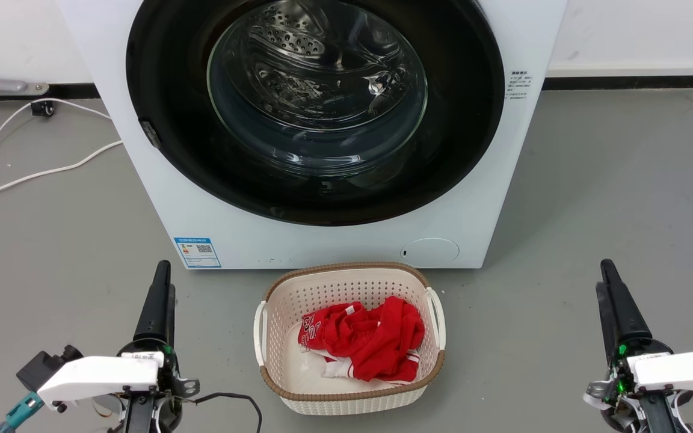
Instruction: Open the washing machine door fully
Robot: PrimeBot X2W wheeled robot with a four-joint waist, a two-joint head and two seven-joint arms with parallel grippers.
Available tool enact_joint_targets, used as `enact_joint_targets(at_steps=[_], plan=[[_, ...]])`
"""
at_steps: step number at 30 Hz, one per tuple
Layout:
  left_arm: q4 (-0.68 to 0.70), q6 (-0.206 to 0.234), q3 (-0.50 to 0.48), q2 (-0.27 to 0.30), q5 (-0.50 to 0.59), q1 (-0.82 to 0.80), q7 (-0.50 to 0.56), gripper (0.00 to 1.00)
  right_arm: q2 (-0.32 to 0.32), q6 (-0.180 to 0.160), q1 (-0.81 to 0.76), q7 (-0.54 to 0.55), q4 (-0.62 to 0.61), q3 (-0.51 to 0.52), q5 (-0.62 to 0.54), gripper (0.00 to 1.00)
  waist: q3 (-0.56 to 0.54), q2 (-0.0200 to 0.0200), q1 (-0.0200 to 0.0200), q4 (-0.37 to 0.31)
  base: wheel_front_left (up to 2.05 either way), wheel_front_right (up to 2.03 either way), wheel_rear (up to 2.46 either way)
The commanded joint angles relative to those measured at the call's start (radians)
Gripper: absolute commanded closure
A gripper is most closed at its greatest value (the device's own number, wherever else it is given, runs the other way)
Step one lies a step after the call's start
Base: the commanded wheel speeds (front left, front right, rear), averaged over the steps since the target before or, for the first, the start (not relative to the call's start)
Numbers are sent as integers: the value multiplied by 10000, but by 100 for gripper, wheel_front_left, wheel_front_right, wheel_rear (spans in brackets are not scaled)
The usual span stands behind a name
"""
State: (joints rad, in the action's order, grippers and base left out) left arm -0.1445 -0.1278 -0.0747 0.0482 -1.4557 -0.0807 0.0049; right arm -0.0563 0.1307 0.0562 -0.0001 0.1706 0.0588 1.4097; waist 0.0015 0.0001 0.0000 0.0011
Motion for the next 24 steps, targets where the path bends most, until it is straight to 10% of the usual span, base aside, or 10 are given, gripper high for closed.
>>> enact_joint_targets(at_steps=[1, 24], plan=[[315, -18, -8, 34, 359, -206, -99, 0, -10, 2, 83, -90, -318, -31, -514, 0, 0, -1, 0, 4, 0, 0, 0], [1383, 251, 386, 34, 6151, -158, -928, 0, 14, 1, -268, -872, -1627, -77, -7102, 0, -3, -1, 0, 10, 0, 0, 0]])
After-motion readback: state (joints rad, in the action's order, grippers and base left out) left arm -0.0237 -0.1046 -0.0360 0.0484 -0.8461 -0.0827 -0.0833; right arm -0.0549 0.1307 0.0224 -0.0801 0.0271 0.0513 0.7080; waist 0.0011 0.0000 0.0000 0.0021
